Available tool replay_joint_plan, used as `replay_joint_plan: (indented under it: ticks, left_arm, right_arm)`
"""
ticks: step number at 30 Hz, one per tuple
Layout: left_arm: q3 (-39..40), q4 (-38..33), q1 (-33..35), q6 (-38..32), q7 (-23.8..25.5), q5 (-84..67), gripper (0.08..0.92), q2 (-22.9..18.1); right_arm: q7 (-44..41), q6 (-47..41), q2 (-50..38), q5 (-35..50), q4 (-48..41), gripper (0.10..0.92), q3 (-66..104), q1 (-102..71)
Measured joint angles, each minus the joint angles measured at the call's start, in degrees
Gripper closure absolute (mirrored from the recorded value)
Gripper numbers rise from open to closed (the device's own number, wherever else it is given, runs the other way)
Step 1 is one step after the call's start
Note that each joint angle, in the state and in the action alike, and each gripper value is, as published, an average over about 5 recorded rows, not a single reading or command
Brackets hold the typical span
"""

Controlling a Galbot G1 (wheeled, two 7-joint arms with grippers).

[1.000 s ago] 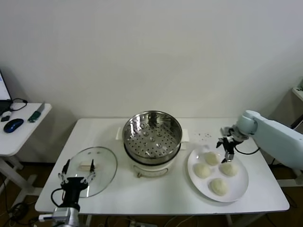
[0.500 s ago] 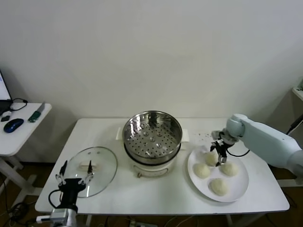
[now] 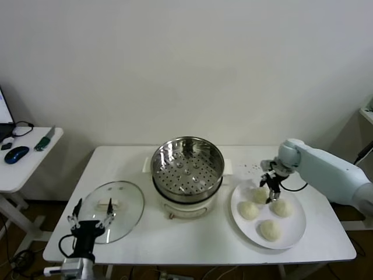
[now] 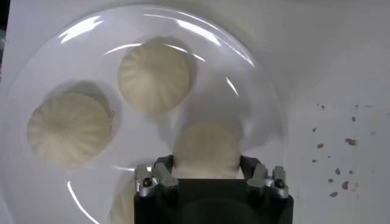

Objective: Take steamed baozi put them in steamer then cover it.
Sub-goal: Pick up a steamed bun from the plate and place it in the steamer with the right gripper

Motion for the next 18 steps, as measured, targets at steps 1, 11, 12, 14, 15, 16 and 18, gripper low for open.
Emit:
replay_joint_plan:
  ticks: [1,11,12,14,15,16,18]
  left_arm:
    - [0.05,-0.05,0.08,-0.03,0.0,0.0,0.177,-0.03]
    - [0.02,-0.66,1.13,-0.54,0.02,-0.09,0.177,-0.01]
    - [0.01,-0.7,1.23,-0.56,0.02,-0.09,0.177,0.02]
    - [0.02,-0.76,1.39,-0.56,0.01,-0.08,0.177,0.05]
    - [0.04,-0.78,1.43,-0.55,0.01,-0.08,0.177,0.05]
    - [0.09,-0.78,1.45,-0.53,0.0,-0.07,0.177,0.05]
    - [0.22,-0.78,1.41,-0.42,-0.06,-0.04,0.177,0.05]
  right_arm:
    - [-0.04,0.1,0.02,0.2,0.03,0.321,-0.25,0.34]
    - [-1.41,3.94,1.14,2.39,1.2,0.321,-5.32,7.86]
    - [-1.58,4.79,1.33,2.55,1.51,0.321,-6.24,9.19]
    - [-1.89,6.71,1.82,2.81,2.19,0.321,-8.25,12.2]
    - [-2.02,7.73,2.1,2.91,2.53,0.321,-9.29,13.81]
    - [-2.15,8.83,2.44,3.0,2.88,0.321,-10.37,15.51]
    - [-2.36,11.13,3.28,3.12,3.56,0.319,-12.43,18.92]
